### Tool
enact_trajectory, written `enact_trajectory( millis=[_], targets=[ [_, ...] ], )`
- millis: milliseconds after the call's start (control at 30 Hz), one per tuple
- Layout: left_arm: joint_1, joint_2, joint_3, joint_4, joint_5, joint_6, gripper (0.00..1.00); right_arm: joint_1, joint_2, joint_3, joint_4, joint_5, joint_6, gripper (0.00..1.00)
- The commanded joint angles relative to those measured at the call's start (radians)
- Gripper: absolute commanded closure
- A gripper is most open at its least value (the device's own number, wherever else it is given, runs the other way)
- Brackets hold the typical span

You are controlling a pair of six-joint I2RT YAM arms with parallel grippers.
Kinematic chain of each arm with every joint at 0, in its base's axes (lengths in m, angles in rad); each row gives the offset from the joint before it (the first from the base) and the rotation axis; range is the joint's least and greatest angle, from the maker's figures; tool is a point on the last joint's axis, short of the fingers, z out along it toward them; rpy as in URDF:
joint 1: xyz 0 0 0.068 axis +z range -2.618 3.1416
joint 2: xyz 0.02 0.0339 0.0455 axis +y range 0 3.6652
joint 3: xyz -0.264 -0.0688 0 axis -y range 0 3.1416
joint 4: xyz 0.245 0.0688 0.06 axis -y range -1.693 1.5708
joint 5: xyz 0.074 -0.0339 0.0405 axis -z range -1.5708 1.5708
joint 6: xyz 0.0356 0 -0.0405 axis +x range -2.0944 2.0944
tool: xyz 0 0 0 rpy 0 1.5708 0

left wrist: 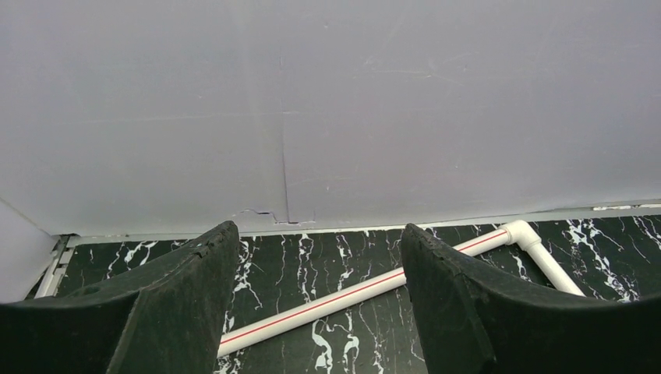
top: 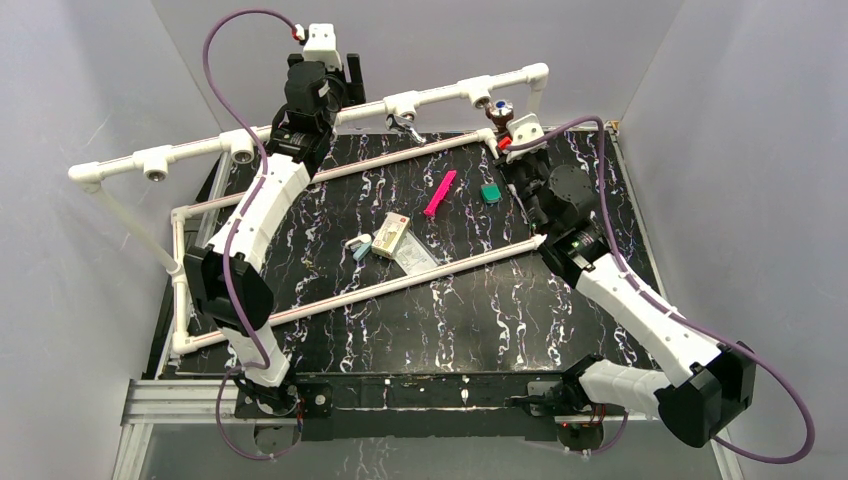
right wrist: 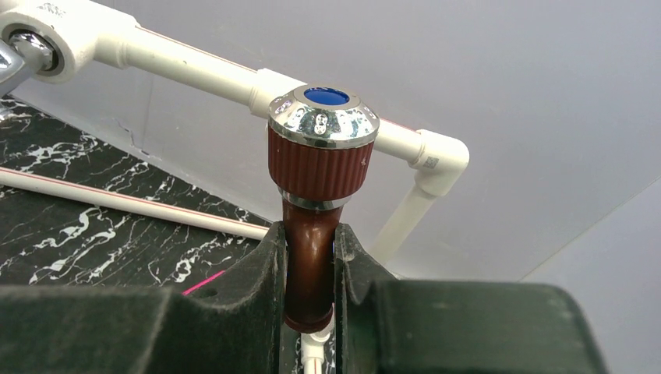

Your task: Install the water faucets

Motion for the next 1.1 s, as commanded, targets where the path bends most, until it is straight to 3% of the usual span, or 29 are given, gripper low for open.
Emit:
enact_trajectory(
  millis=[0,1067],
  targets=[
    [-0.006,-0.02,-0.056,-0.126,0.005,-0.006,0.27,-0.012,0.005,0.011,0.12,-0.042,0.022,0.99],
    [-0.005,-0.014,-0.056,-0.129,0.008,-0.015,0.27,-0.039,0.092,0.029,0.183,-0.083,0.019,0.99]
  ],
)
